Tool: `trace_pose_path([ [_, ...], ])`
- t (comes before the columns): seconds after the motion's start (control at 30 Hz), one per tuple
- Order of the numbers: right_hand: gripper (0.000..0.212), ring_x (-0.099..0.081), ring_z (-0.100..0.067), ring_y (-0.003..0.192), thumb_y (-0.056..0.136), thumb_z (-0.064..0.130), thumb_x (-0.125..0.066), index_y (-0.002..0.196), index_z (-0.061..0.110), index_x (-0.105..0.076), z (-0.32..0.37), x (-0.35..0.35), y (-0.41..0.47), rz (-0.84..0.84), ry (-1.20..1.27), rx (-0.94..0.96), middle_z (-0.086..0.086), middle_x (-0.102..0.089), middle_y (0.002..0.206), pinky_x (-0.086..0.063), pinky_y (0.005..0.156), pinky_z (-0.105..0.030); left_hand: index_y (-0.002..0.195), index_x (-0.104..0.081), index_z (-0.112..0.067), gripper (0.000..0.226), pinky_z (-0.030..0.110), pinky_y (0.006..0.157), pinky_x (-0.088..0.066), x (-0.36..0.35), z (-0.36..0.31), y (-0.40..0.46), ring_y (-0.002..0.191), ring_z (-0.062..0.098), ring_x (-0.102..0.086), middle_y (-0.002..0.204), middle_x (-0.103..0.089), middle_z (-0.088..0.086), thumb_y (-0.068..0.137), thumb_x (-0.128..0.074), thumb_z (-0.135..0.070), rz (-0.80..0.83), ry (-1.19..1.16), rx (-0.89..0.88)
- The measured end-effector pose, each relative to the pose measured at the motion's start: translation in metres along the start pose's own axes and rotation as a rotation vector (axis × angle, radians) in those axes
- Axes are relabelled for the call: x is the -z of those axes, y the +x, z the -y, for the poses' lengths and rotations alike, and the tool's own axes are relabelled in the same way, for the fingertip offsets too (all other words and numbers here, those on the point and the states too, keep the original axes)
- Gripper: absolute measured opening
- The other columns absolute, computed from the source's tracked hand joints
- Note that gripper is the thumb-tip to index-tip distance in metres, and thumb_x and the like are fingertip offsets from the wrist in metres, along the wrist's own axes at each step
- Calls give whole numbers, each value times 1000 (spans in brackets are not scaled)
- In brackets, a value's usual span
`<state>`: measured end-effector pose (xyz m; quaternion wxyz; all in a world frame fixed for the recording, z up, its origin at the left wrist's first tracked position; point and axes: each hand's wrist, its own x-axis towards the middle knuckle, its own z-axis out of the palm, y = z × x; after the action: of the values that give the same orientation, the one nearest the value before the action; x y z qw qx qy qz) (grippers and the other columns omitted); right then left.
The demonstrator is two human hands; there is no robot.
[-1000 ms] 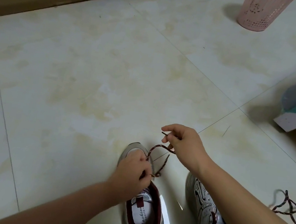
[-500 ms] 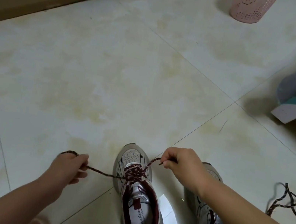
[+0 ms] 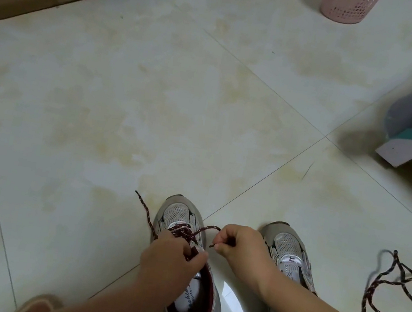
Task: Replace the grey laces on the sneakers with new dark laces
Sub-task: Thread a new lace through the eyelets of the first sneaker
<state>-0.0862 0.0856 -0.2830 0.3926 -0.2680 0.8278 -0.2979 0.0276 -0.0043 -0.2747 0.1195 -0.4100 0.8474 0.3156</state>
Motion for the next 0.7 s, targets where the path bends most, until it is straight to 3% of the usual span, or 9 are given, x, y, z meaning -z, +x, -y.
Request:
trace_pose_path([
  [0.07, 28, -50, -4, 67, 82, 8, -65, 65, 28, -55, -1, -4, -1, -4, 17, -5, 12, -56, 69, -40, 66, -13, 52, -50, -25, 32, 15, 55, -36, -2, 3, 3, 57, 6, -44, 69, -44, -4, 81, -63, -31, 34, -174, 13],
  [0.13, 31, -48, -2, 65, 82, 8, -65, 62, 29, -54, -1, -8, -3, -8, 34, -13, 14, -55, 66, -41, 67, -16, 52, -54, -21, 29, 10, 46, -35, 0, 7, 3, 47, 5, -43, 56, -48, -4, 78, -65, -13, 78, -368, 54],
  [0.27, 29, -50, -5, 66, 82, 11, -64, 61, 29, -55, 3, -13, -5, -10, 16, -3, 13, -55, 64, -45, 71, -22, 59, -67, -25, 32, 11, 50, -46, 6, 12, 1, 53, 4, -57, 59, -63, -3, 75, -66, 3, 139, -648, 143],
  [0.4, 27, -47, -1, 61, 82, 9, -61, 62, 27, -58, 6, -19, -5, -20, -13, 30, 14, -53, 61, -43, 68, -20, 62, -68, -23, 32, 13, 51, -48, 7, 14, 1, 56, 8, -58, 62, -65, -1, 75, -65, 6, 148, -709, 175],
  [0.57, 13, -50, -8, 69, 83, 8, -56, 83, 12, -69, 10, -17, -2, -26, -123, 134, 15, -51, 63, -40, 68, -20, 65, -69, -17, 26, 12, 49, -44, 8, 16, 1, 53, 3, -59, 60, -64, -2, 76, -64, 7, 184, -740, 168],
  [0.7, 14, -59, -14, 83, 86, 14, -54, 88, 14, -68, 14, -17, -4, -6, -224, 199, 3, -66, 85, -42, 75, -24, 63, -68, -16, 24, 15, 54, -45, 7, 18, 2, 59, 9, -56, 62, -61, -1, 76, -64, 4, 194, -713, 125],
])
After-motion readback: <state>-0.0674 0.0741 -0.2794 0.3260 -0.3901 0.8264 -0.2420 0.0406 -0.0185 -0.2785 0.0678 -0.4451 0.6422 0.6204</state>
